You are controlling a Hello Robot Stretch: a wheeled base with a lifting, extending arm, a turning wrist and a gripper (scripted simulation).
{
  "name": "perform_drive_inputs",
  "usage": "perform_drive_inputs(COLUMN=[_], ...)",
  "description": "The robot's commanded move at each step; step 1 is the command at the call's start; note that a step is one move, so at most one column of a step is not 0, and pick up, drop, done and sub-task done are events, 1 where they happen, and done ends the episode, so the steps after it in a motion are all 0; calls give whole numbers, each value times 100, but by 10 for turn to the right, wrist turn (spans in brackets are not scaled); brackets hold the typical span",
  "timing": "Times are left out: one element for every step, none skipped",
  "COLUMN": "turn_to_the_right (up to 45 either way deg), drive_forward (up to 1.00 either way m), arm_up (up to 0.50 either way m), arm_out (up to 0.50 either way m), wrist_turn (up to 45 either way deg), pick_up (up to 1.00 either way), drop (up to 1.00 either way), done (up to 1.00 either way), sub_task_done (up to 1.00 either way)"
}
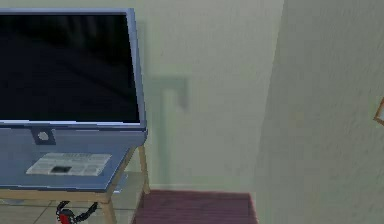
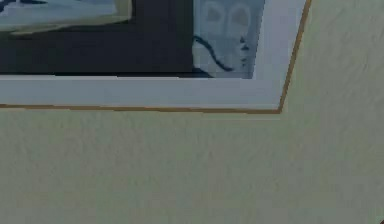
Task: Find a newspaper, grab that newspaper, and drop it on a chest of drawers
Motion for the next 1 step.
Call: perform_drive_inputs(turn_to_the_right=[0], drive_forward=[20], arm_up=[0], arm_out=[0], wrist_turn=[0], pick_up=[0], drop=[0], done=[0], sub_task_done=[0])
